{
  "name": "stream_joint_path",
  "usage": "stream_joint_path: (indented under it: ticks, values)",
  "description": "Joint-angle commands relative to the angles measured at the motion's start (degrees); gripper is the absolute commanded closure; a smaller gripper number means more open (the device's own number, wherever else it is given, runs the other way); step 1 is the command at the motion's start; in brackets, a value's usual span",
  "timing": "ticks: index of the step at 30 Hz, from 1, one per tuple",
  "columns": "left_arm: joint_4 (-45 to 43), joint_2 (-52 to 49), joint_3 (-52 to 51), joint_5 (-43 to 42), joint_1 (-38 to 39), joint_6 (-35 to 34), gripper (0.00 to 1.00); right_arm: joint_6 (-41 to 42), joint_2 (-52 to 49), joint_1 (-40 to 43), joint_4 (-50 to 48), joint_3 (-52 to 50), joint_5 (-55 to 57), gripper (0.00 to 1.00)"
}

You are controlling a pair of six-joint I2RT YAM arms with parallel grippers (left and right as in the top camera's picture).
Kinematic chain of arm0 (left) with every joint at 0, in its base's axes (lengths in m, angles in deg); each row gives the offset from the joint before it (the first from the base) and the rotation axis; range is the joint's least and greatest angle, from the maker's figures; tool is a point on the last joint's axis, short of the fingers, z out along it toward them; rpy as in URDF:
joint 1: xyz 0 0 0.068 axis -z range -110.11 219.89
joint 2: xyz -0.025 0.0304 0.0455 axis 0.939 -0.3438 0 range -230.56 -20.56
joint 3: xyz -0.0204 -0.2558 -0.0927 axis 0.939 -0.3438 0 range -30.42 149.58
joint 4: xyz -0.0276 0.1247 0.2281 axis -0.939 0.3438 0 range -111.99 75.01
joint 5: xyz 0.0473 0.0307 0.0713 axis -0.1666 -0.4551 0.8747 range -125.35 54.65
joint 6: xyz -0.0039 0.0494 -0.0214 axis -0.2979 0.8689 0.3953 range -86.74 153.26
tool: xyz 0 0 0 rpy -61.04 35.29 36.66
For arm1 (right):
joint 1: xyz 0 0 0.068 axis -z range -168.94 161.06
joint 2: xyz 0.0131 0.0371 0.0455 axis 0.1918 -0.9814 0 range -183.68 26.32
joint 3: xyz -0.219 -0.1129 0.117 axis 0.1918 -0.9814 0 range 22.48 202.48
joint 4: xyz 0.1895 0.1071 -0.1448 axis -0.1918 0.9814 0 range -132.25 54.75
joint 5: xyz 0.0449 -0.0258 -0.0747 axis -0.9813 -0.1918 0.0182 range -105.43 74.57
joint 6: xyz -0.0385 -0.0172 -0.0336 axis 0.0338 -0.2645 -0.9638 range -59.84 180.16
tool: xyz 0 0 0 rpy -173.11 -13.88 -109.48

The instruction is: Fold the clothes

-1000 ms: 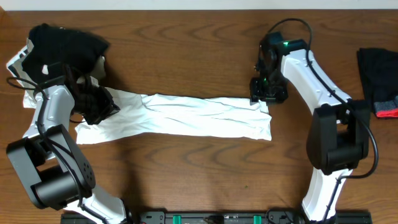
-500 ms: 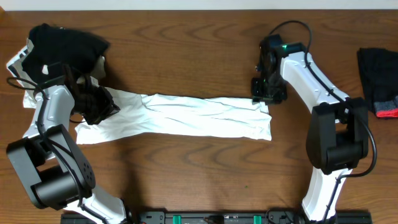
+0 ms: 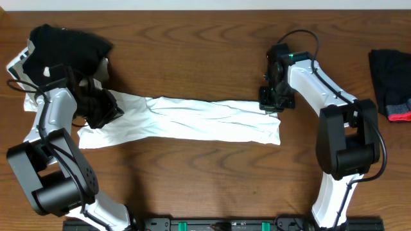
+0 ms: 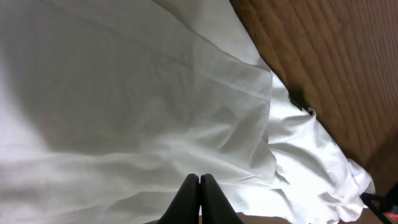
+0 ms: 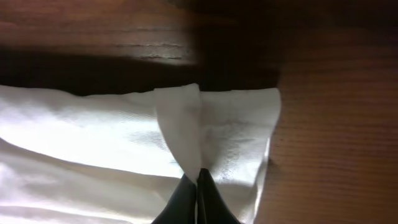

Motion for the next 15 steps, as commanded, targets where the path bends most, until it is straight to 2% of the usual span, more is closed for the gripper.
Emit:
stream_joint_path:
  ticks: [1, 7, 11, 13, 14, 15]
  values:
    - [0.1, 0.7, -0.3, 0.4, -0.3, 0.8, 0.94, 0.8, -0.5, 1.1, 0.4, -0.5, 4.6, 0.99]
    - [0.3, 0.7, -0.3, 3.2, -0.3, 0.7, 0.94, 0.8, -0.5, 2.5, 1.4, -0.5, 13.9, 0.99]
    - [0.3, 0.7, -0.3, 3.7, -0.4, 0.5, 0.94, 0.8, -0.5, 4.7, 2.1, -0.5, 15.7, 0.98]
    - [0.3, 0.7, -0.3, 3.7, -0.4, 0.5, 0.94, 0.8, -0.5, 5.7, 2.3, -0.5, 15.7, 0.90]
    - [0.3, 0.7, -0.3, 3.7, -0.4, 0.5, 0.94, 0.5, -0.5, 6.3, 2.4, -0.5, 15.8, 0.78]
    - [0.3, 0.7, -0.3, 3.7, -0.4, 0.5, 0.94, 0.5, -0.5, 6.7, 2.6, -0.5, 16.2, 0.76]
